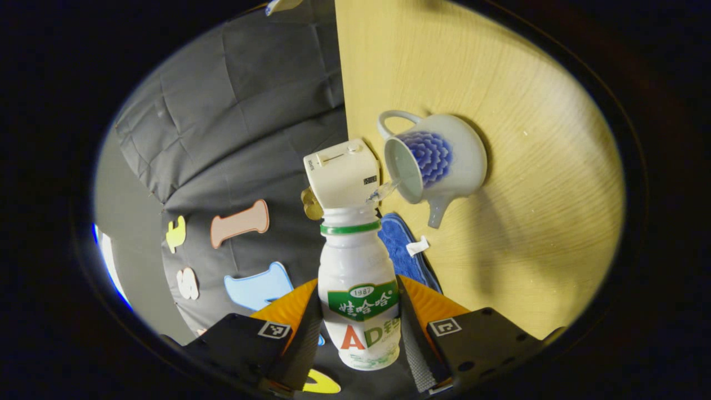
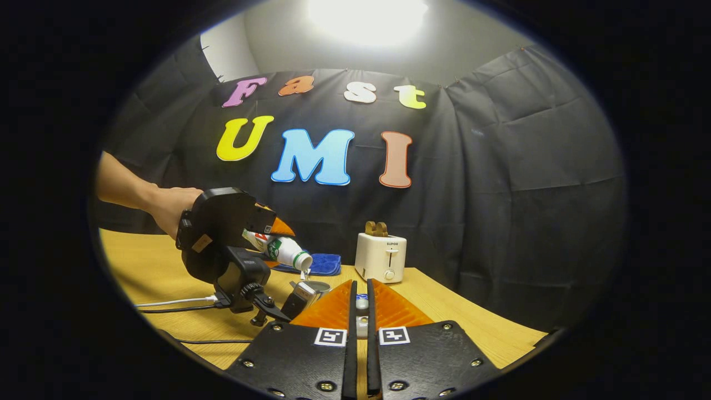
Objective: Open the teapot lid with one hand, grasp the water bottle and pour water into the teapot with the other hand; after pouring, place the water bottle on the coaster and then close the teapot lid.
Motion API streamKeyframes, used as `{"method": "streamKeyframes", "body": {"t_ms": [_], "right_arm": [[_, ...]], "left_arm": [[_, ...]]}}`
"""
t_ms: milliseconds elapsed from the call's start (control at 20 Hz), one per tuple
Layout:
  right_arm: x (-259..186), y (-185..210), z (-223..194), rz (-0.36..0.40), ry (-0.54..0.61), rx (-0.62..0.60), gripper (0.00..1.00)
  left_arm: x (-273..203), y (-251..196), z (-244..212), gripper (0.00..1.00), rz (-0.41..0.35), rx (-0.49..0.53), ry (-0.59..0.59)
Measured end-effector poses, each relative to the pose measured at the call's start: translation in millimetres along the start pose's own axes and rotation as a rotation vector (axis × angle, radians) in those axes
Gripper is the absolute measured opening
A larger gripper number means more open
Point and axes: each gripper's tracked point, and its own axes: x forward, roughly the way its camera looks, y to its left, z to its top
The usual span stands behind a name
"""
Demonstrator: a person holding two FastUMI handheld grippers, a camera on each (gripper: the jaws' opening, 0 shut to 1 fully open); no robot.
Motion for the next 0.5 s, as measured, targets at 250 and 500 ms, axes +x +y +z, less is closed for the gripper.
{"method": "streamKeyframes", "body": {"t_ms": [250, 500], "right_arm": [[0.8, -0.7, -0.6, -0.002, 0.000, -0.001, 0.07], [-0.1, -0.9, -0.1, 0.001, 0.002, 0.000, 0.07]], "left_arm": [[-1.6, -0.2, 1.2, 0.78, -0.008, 0.037, 0.001], [-1.3, 0.2, 2.6, 0.81, -0.017, 0.077, -0.006]]}}
